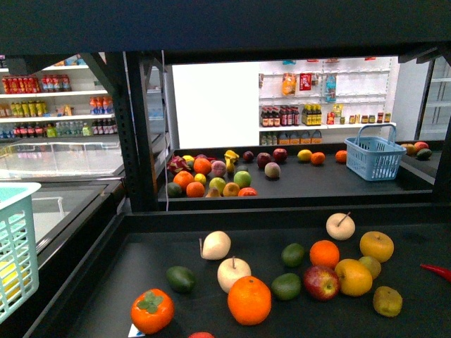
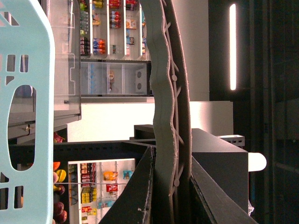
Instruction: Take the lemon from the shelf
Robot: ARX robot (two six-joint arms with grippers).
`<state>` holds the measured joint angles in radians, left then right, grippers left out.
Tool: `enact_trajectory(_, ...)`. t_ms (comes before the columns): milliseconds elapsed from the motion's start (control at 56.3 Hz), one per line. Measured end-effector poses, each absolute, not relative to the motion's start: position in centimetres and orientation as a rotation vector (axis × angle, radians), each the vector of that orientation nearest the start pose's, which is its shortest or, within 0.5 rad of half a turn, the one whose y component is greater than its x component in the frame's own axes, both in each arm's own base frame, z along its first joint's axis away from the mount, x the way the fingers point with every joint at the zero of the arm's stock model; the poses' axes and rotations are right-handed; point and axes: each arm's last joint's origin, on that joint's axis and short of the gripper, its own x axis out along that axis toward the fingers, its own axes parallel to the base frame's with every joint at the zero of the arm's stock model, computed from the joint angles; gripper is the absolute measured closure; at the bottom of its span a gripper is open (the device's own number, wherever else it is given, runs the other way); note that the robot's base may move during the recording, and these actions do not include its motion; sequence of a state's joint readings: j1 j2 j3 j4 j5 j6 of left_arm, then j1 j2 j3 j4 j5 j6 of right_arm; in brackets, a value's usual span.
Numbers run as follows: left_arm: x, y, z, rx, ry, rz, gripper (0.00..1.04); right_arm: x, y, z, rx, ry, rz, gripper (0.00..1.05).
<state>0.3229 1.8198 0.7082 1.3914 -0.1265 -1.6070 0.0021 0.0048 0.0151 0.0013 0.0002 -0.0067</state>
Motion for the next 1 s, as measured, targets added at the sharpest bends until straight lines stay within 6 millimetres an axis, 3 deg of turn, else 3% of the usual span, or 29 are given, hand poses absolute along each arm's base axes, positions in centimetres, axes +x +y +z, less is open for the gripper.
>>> enact_trajectory(355, 32.1, 11.2, 19.3, -1.538, -0.572, 0.118, 0.92, 9.7, 0.0, 16.8, -0.007, -0.012, 0.002, 0.02)
enact_trajectory(569, 32.1, 12.2, 19.5, -1.52, -0.593, 0.13, 0.52, 9.7, 0.0, 16.8, -0.007, -0.012, 0.002, 0.02)
enact_trajectory(693, 32.2, 16.6, 20.9, -1.405, -0.679, 0.209, 0.23, 9.7, 0.0, 16.8, -0.007, -0.011, 0.002, 0.02)
enact_trajectory(764, 31.7, 17.3, 21.3, -1.382, -0.678, 0.255, 0.08, 9.7, 0.0, 16.8, -0.004, -0.011, 0.003, 0.02)
enact_trajectory(995, 30.2, 16.4, 22.8, -1.368, -0.542, 0.283, 0.08, 9.7, 0.0, 16.8, -0.004, -0.011, 0.002, 0.02)
